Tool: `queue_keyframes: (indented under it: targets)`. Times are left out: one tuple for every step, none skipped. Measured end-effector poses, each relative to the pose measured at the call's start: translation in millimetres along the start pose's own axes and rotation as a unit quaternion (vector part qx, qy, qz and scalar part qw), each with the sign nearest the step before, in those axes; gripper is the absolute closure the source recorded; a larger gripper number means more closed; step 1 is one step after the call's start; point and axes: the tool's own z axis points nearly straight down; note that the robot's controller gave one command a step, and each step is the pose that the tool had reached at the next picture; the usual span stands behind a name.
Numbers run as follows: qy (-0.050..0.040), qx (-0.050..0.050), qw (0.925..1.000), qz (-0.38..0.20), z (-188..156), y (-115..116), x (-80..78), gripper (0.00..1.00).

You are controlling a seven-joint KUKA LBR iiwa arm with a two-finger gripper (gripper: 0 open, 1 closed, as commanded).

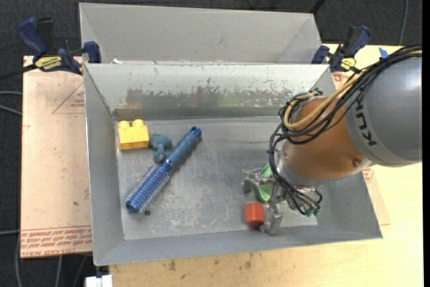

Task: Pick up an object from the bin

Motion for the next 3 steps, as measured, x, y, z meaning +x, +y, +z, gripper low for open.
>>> queue_keyframes:
  targets:
    - [0.0033, -0.001, 1.0, 0.0, -1, 1, 1.8, 1.0]
    - [-0.0011, 0.0, 1.0, 0.0, -117, 4, -23.9, 1.0]
    - [0.0004, 0.0, 0.9551, -0.296, -208, 3, -54.2, 1.0]
